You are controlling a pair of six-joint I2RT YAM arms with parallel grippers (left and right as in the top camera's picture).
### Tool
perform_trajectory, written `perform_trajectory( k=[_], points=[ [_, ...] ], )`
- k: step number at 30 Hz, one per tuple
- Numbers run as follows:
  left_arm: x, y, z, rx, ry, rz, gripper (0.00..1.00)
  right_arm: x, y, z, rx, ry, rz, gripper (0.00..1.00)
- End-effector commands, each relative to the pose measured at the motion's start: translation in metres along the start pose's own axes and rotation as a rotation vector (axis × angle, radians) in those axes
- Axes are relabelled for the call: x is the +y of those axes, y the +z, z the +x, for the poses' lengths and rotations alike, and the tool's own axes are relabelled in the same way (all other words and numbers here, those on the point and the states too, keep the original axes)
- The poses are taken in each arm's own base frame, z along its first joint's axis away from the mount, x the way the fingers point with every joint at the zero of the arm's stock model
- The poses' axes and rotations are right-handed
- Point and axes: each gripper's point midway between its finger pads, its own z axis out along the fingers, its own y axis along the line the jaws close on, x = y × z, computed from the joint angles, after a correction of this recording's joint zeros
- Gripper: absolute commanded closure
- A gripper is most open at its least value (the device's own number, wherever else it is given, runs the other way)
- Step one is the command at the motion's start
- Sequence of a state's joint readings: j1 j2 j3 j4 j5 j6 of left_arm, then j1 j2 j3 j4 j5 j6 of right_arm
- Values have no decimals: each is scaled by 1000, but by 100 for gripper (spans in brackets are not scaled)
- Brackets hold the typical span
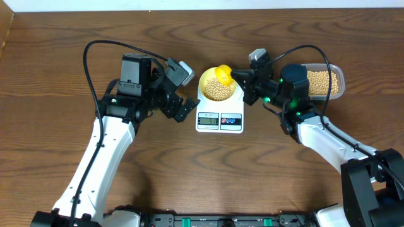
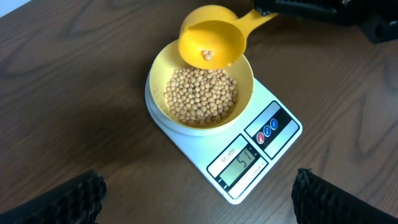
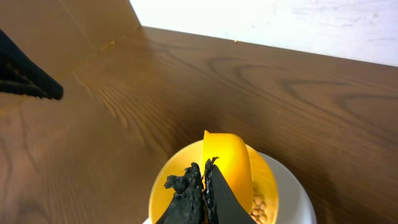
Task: Scoop item into bowl and weigh 50g on scale
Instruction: 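Lower the scoop back into the yellow bowl with the right gripper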
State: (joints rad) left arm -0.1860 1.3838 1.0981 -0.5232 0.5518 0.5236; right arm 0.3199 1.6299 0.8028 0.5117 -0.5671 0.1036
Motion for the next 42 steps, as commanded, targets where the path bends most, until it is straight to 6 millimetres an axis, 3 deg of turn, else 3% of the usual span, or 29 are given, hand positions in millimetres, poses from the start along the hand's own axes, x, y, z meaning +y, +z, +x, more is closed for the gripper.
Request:
perform_trajectory(
  k=[1, 6, 13, 28, 42],
  points=[
    [-3, -2, 0, -9, -4, 9, 2, 1, 3, 5, 14, -104, 7, 99],
    [-3, -2, 0, -9, -4, 9, 2, -5, 5, 8, 23, -143, 30, 99],
    [-3, -2, 0, -9, -4, 8, 2, -4, 17, 30, 62, -126, 11, 99],
    [-3, -2, 0, -9, -4, 8, 2, 20, 22, 30, 52, -88, -92, 99],
    [-3, -2, 0, -9, -4, 9, 3, 4, 22, 34, 67, -210, -6, 99]
  ],
)
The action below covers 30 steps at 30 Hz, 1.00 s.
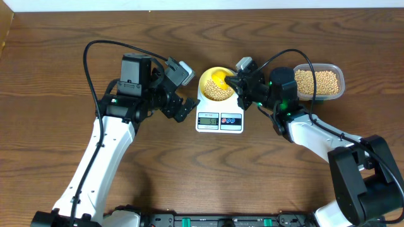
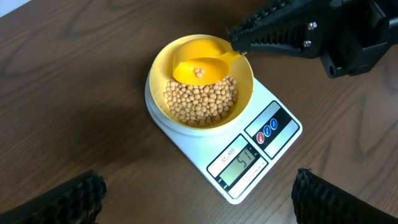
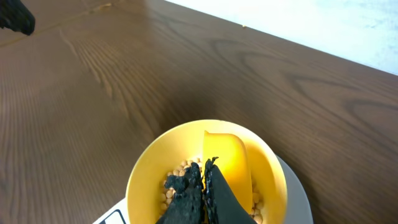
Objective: Scoop item into bowl and weigh 50g on scale
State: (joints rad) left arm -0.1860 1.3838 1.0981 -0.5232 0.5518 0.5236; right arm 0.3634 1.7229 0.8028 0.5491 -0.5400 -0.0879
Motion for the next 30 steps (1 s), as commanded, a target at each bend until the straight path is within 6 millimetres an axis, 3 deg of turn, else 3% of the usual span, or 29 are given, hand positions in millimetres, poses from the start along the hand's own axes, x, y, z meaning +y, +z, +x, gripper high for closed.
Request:
perform_trajectory(
  k=[1, 7, 18, 30],
  points=[
    [-3, -2, 0, -9, -4, 8, 2, 2, 1, 5, 23, -36, 6, 99],
    [-3, -2, 0, -9, -4, 9, 2, 4, 1, 15, 61, -17, -3, 99],
    [-3, -2, 0, -9, -4, 9, 3, 29, 0, 10, 37, -11, -145, 99],
    [-3, -2, 0, -9, -4, 8, 2, 32, -1, 9, 38, 79, -167, 99]
  ],
)
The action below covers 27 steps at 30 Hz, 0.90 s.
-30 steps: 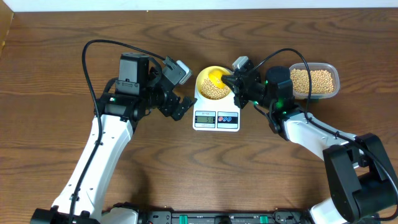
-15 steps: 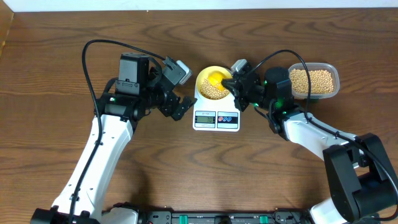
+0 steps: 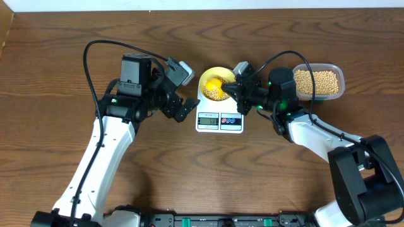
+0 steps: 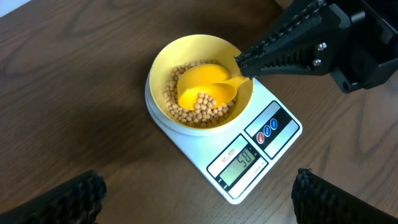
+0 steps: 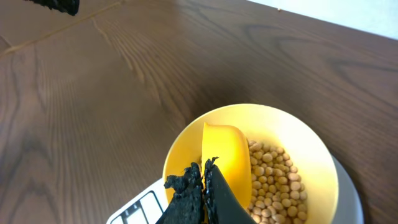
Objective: Scoop item into bowl and weigh 50g on scale
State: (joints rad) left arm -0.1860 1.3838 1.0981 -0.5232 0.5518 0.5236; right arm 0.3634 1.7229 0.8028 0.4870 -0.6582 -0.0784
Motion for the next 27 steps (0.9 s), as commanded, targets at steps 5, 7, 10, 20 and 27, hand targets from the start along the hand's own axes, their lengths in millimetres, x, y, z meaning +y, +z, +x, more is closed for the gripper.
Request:
perform_trajectory(
  k=[5, 7, 10, 20, 27],
  points=[
    [-3, -2, 0, -9, -4, 9, 2, 13, 1, -2, -5, 48, -60, 99],
    [-3, -2, 0, -9, -4, 8, 3, 11, 0, -3, -6, 71, -56, 99],
    [-3, -2, 0, -9, -4, 8, 2, 5, -3, -4, -14, 122, -43, 99],
    [-3, -2, 0, -9, -4, 9, 3, -21, -16, -27, -112, 222, 5, 99],
    [-3, -2, 0, -9, -4, 9, 2, -28, -21, -35, -149, 229, 19, 99]
  ],
)
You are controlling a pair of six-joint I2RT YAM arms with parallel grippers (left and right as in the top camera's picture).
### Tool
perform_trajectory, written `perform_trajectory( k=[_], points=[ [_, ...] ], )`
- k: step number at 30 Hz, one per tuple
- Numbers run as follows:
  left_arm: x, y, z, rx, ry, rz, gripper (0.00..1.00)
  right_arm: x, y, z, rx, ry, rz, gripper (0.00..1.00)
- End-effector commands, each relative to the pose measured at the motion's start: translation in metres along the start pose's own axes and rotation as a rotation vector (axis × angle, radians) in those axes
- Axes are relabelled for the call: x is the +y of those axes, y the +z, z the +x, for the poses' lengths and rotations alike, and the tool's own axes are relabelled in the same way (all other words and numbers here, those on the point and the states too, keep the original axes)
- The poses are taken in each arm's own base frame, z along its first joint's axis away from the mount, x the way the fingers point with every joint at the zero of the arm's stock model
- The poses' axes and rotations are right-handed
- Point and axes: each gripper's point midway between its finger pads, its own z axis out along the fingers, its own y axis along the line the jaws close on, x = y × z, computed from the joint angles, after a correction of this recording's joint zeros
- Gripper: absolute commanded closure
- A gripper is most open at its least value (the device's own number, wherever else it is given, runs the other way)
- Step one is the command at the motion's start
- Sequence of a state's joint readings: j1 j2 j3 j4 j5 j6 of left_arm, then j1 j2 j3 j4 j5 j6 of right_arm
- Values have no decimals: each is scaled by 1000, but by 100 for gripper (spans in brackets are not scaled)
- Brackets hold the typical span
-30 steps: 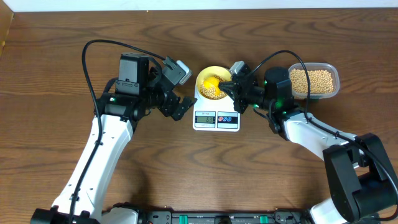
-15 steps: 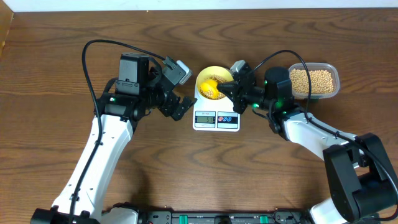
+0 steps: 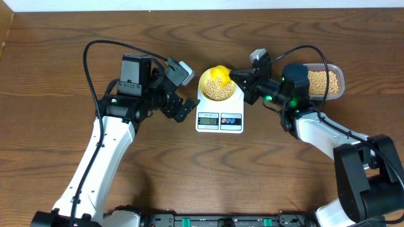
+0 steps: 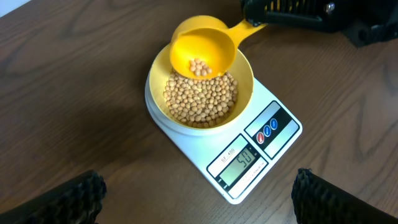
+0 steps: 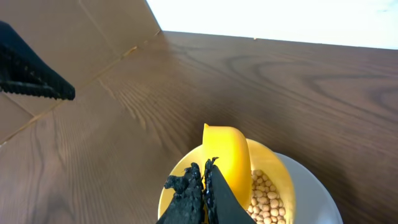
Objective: Scoop item into bowl and weigh 50g on scale
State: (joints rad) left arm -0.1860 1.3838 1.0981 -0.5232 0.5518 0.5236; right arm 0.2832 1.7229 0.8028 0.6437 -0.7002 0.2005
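A yellow bowl of soybeans rests on the white scale, whose display reads about 50. My right gripper is shut on the handle of a yellow scoop, held above the bowl's far rim with a few beans in it. The scoop hangs over the bowl in the overhead view too. My left gripper is open, nothing between its fingers, on the near left of the scale.
A clear tub of soybeans stands at the back right, behind my right arm. The left arm stays left of the scale.
The scoop was down among the beans in the bowl; now it is raised above the far rim with a few beans in it. The display still reads about 50.
The scoop hung over the bowl nearly empty and the display read about 51. Then it was low in the bowl, then dug into the beans with the reading near 50. Now it is lifted out holding a few beans. My left arm stayed put.
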Motion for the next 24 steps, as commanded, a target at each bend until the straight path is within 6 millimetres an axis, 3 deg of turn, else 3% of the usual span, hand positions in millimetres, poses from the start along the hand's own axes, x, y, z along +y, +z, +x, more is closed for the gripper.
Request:
perform_trajectory(
  k=[1, 24],
  points=[
    [-3, -2, 0, -9, -4, 8, 2, -1, -2, -3, -7, 27, -4, 99],
    [-3, -2, 0, -9, -4, 9, 2, 1, -2, -12, -40, -1, -11, 99]
  ],
)
